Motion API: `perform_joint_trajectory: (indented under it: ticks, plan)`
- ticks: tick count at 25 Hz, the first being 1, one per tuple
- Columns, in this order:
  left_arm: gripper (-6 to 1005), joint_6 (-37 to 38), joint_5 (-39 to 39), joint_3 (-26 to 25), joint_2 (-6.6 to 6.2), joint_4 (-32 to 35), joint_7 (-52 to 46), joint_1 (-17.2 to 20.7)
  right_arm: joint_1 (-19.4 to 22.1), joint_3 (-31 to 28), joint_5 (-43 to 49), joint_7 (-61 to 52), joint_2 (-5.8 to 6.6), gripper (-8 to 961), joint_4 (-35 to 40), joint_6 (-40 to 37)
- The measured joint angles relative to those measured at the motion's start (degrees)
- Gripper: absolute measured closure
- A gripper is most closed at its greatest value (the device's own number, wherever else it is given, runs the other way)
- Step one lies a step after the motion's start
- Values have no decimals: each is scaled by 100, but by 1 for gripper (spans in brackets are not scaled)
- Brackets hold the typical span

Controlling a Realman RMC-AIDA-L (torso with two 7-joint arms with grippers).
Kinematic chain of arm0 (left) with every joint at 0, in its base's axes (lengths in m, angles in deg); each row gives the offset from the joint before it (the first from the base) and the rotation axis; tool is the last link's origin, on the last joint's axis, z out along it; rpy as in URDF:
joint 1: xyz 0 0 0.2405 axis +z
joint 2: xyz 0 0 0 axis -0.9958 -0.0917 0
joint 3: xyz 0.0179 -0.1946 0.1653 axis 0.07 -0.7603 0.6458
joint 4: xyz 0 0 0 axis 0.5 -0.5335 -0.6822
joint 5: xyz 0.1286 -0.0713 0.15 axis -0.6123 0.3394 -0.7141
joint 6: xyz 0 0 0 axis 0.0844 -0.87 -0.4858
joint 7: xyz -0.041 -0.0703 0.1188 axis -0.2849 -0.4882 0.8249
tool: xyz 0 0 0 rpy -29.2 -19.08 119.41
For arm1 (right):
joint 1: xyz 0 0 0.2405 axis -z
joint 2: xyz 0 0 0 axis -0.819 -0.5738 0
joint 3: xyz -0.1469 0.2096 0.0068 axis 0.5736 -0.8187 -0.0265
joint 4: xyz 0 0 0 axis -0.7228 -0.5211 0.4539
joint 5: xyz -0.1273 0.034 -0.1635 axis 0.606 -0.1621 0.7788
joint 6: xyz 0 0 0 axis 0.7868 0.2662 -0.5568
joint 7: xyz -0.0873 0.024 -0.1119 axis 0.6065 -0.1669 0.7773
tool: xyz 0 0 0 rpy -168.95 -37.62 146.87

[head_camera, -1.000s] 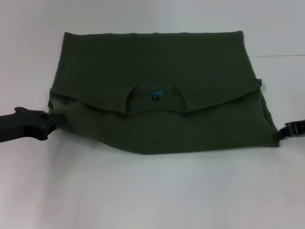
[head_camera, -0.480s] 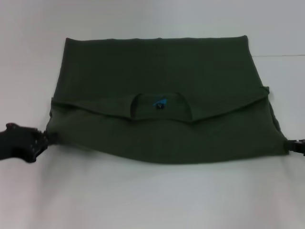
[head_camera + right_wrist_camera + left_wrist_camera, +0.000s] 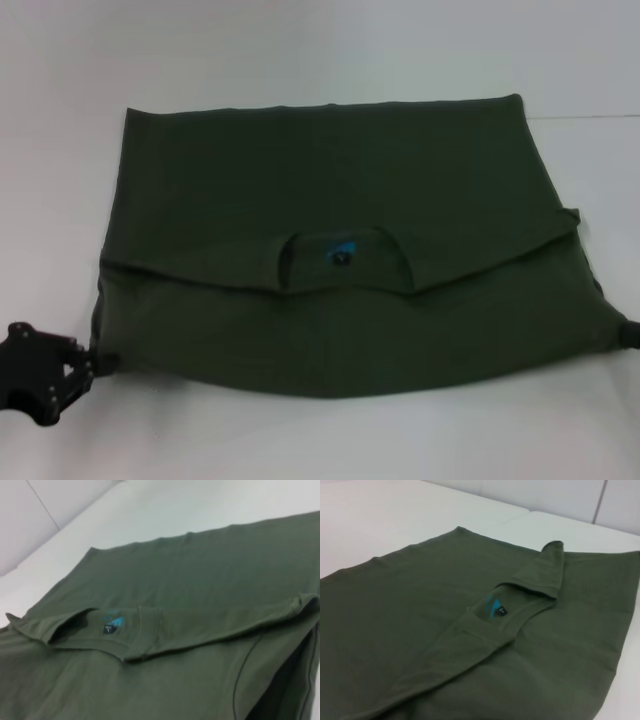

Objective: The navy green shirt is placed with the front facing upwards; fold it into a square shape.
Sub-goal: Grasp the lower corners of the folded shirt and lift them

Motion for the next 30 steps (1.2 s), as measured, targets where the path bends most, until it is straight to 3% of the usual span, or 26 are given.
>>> perform_joint_trajectory:
  ticks: [5, 11, 20, 30]
  plan:
    - [923, 316, -14, -399, 9, -123, 504, 91, 166, -529, 0, 629, 23, 940, -359, -188]
    - [922, 636, -7, -889, -6, -251, 741, 194, 404, -761, 10, 1023, 29, 939, -485, -448]
    - [920, 807, -80, -990, 64, -243, 912, 563, 992, -1231, 20, 1704, 10, 943, -501, -1138]
    - [918, 1425, -859, -1585, 41, -134, 1282, 671, 1505, -1298, 34, 2051, -117, 943, -519, -1453]
